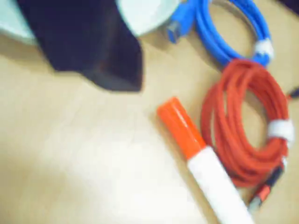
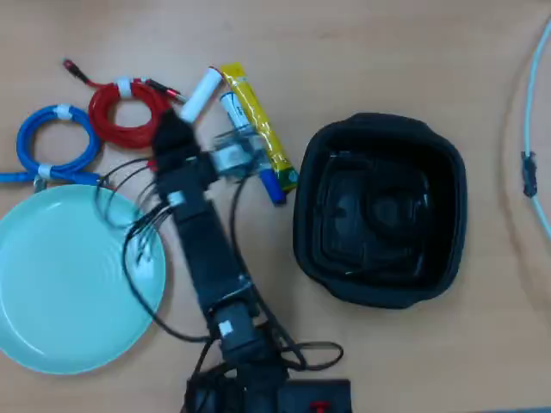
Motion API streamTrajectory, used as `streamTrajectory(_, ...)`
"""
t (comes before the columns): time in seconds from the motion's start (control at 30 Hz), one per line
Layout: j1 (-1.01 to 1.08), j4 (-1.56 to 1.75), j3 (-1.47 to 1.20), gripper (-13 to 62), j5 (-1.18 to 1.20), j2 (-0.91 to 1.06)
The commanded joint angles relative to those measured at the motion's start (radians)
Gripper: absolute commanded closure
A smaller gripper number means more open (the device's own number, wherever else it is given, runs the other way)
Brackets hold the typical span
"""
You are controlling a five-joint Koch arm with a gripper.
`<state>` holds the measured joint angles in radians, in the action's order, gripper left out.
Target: Put a black charging cable in a black bowl and put a red charging cable in a green bowl
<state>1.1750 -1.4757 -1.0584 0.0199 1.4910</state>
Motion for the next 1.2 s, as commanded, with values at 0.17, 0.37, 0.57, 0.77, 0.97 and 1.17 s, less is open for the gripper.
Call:
streamTrajectory(0.17, -0.187, 0.067, 0.048, -4.6, 0.121, -0.169)
streamTrajectory(0.37, -0.192, 0.121, 0.179, -4.5, 0.212, -0.353)
streamTrajectory(0.57, -0.161, 0.117, 0.433, -3.8, 0.221, -0.528)
streamTrajectory(0.77, -0.144, 0.117, 0.649, -3.7, 0.273, -0.712)
streamTrajectory(0.97, -0.143, 0.140, 0.686, -3.8, 0.354, -0.784)
streamTrajectory(1.17, -0.144, 0.152, 0.687, -3.7, 0.373, -0.815)
